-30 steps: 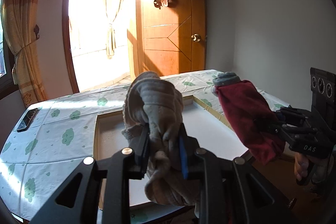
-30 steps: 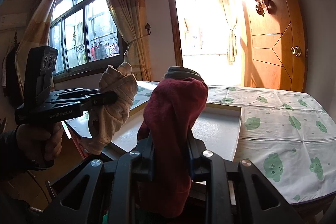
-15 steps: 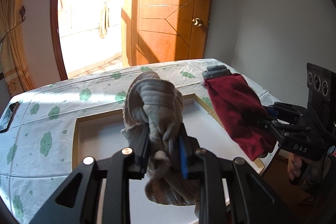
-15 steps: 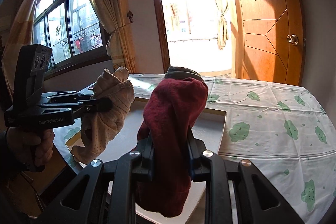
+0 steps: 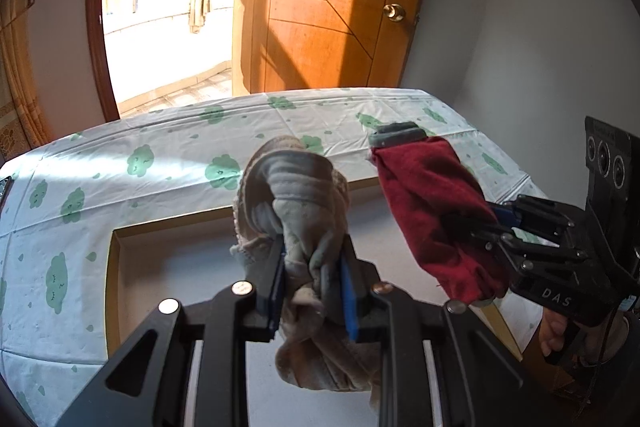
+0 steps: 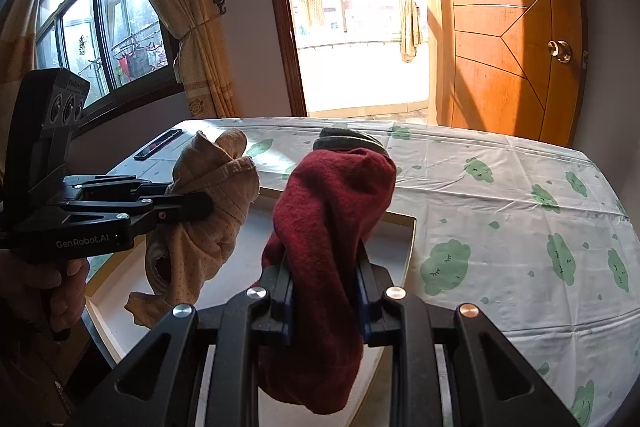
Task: Take underwear out of drawer
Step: 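Carry the red cloth with the right tool while the left tool carries underwear over the tray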
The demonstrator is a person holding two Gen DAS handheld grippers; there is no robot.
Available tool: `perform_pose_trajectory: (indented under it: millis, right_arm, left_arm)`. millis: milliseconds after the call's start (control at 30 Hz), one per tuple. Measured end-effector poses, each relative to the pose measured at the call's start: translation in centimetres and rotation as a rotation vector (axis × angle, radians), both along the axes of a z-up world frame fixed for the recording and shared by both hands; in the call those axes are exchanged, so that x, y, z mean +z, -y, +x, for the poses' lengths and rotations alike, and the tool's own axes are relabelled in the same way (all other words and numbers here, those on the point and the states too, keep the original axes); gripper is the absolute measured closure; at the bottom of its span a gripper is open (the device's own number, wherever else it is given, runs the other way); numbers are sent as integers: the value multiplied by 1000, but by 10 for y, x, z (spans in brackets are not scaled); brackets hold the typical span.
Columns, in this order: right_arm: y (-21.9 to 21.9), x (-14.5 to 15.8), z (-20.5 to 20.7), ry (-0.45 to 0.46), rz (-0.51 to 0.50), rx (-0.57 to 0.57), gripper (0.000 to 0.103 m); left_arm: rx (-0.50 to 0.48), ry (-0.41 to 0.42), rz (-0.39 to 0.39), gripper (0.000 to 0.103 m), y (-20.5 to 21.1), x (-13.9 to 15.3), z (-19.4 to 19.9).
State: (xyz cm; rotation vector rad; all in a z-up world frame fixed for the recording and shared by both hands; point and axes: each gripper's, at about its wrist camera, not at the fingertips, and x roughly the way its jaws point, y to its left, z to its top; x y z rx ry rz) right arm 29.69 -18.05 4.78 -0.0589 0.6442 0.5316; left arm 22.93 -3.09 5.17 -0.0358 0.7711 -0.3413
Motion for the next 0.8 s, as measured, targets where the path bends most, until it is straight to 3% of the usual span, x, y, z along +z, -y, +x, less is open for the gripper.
perform_pose_trajectory:
  millis: [300,700,767,800]
  right_arm:
    - [-7,-21,28,-114,-31,-29,77]
    - [-9,-39,42,-182,-74,-58,77]
    - [-8,-40,43,-187,-73,-61,77]
    - [-8,-41,43,-191,-72,-61,77]
  left_arm:
    - [9,-82,-1,81,12,-23,26]
    - [-6,-99,30,81,24,-29,40]
    - [-4,-99,27,79,25,-31,40]
    - [0,-99,29,70,25,-31,40]
